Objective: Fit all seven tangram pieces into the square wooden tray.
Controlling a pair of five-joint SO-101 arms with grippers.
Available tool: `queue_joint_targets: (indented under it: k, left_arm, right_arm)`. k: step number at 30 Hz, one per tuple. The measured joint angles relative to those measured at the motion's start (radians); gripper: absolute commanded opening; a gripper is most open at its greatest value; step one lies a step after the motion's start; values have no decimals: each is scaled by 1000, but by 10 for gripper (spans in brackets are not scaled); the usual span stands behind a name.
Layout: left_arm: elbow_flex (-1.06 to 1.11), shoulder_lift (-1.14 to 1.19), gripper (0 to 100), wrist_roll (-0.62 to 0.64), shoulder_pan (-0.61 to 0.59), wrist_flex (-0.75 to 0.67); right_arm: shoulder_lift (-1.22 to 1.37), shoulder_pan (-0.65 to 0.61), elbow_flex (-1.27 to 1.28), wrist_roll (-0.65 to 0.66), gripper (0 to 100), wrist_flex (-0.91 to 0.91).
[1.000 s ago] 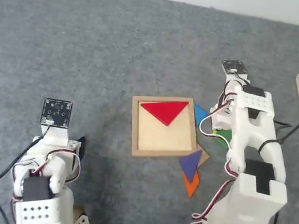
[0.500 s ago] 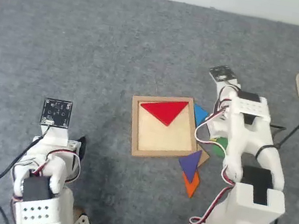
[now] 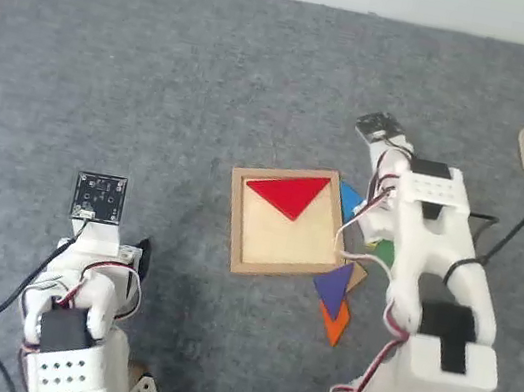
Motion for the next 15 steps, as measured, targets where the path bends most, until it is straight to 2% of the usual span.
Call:
queue_joint_targets:
  k: [6, 15]
  left_arm:
    - [0, 0, 225, 0, 0, 0]
    - [0, 0, 225, 0, 0, 0]
  right_arm:
    - [-101, -83, 152, 51, 329, -75]
    - [-14, -46, 129, 75, 329, -103]
